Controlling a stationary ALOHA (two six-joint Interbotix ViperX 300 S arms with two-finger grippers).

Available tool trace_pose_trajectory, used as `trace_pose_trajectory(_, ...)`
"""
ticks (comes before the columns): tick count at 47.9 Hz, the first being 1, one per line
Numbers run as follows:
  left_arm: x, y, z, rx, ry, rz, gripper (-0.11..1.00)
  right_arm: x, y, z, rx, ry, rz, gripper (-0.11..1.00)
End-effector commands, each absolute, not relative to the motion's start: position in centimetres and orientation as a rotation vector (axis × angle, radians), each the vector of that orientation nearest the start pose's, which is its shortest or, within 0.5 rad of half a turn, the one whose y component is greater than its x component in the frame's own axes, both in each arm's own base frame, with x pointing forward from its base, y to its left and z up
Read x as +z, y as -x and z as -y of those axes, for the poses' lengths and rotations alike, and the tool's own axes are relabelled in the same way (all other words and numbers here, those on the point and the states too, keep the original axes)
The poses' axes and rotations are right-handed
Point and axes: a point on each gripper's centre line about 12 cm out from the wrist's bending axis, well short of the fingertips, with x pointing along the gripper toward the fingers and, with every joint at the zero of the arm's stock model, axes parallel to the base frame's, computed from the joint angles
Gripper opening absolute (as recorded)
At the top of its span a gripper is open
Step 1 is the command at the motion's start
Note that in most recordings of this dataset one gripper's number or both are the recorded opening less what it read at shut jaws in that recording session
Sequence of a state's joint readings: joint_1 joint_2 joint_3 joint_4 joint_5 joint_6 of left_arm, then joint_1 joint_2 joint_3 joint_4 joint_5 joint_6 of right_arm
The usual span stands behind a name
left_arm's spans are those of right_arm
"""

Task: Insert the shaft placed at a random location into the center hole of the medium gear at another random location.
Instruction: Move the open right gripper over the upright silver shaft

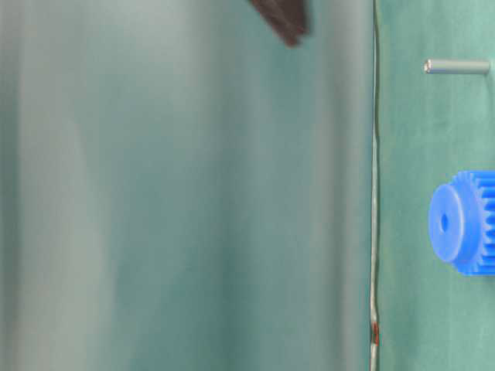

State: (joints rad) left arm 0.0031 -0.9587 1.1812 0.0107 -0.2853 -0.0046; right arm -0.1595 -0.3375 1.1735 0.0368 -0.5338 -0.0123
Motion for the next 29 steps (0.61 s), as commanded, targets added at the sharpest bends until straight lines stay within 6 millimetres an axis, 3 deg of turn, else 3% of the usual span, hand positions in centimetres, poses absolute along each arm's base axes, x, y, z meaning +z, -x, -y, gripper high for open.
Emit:
trace_pose_trajectory(1,29.8,-20.2,0.0,0.001,-0.009,0.081,0.00,16.4,-27.8,5.2,-0.203,-0.046,-0.277,0.77)
trace_pose_trajectory(16,29.6,-20.2,0.0,0.001,-0.007,0.066,0.00,12.1,-28.9,6.2,-0.238,-0.059,-0.334,0.77)
trace_pose_trajectory(29,29.4,-20.2,0.0,0.001,-0.007,0.061,0.00,11.0,-29.4,6.3,-0.241,-0.060,-0.357,0.76)
